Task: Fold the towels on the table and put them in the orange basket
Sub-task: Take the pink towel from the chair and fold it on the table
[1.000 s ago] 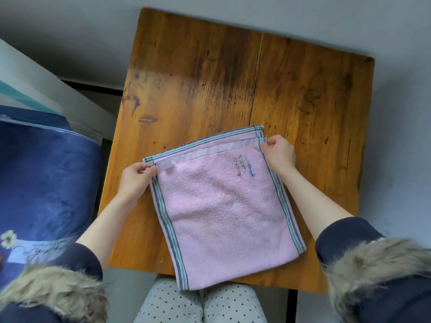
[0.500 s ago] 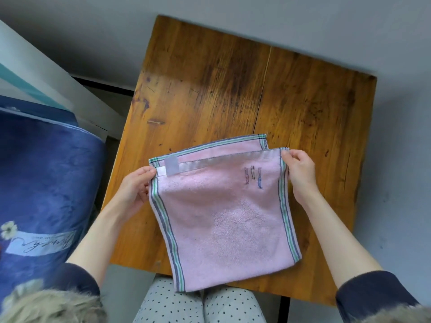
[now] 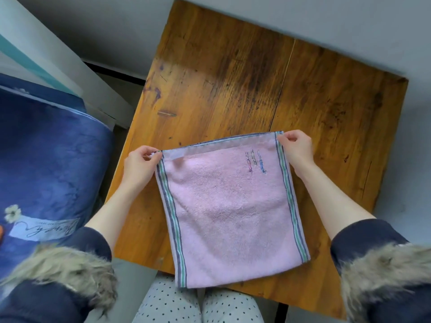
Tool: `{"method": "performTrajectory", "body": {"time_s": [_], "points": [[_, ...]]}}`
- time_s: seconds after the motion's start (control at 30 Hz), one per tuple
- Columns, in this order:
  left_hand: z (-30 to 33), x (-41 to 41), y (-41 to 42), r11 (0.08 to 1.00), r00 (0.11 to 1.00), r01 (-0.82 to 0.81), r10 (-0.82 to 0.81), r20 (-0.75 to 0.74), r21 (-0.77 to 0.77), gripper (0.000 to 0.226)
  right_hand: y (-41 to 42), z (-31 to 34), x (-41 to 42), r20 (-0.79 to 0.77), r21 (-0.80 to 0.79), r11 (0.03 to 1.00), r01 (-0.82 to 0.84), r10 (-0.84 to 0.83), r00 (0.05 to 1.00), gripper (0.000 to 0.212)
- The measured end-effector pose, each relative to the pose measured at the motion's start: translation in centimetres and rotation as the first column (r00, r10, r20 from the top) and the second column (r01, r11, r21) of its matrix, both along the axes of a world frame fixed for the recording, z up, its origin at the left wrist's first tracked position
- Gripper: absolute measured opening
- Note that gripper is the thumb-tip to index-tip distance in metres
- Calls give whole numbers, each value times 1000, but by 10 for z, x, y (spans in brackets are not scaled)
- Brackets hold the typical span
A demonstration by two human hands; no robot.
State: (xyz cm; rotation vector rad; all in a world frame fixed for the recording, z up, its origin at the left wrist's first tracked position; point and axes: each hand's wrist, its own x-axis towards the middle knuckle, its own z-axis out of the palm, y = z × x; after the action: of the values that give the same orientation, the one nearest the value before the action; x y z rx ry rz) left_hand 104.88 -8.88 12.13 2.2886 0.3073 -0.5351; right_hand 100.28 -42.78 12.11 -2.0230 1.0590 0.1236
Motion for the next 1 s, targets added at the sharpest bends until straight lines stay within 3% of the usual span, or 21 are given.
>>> {"method": "performTrajectory", "body": {"time_s": [0.1, 0.2, 0.3, 0.63, 0.77, 1.0], "points": [[-10, 5, -2, 993, 997, 74, -77, 24, 96, 23, -3, -5, 6, -44, -46, 996, -76, 74, 996, 11], [-16, 9, -3, 990, 995, 96, -96, -2, 102, 20, -2, -6, 8, -45, -42, 991, -126, 124, 991, 4], [-18, 8, -6, 994, 997, 72, -69, -41, 86, 16, -2, -4, 10, -75, -88, 980, -176, 169, 983, 11], [-13, 8, -14, 997, 996, 23, -30, -79, -79, 11, 0, 12, 1, -4, 149, 989, 2, -1, 1000, 3], [-1, 10, -9, 988, 986, 108, -120, -117, -108, 14, -8, 35, -17, 30, 170, 985, 12, -17, 999, 6], [70, 39, 8, 891, 944, 294, -327, -39, -346, 6, -15, 100, -72, 61, 146, 989, -13, 4, 998, 10]]}}
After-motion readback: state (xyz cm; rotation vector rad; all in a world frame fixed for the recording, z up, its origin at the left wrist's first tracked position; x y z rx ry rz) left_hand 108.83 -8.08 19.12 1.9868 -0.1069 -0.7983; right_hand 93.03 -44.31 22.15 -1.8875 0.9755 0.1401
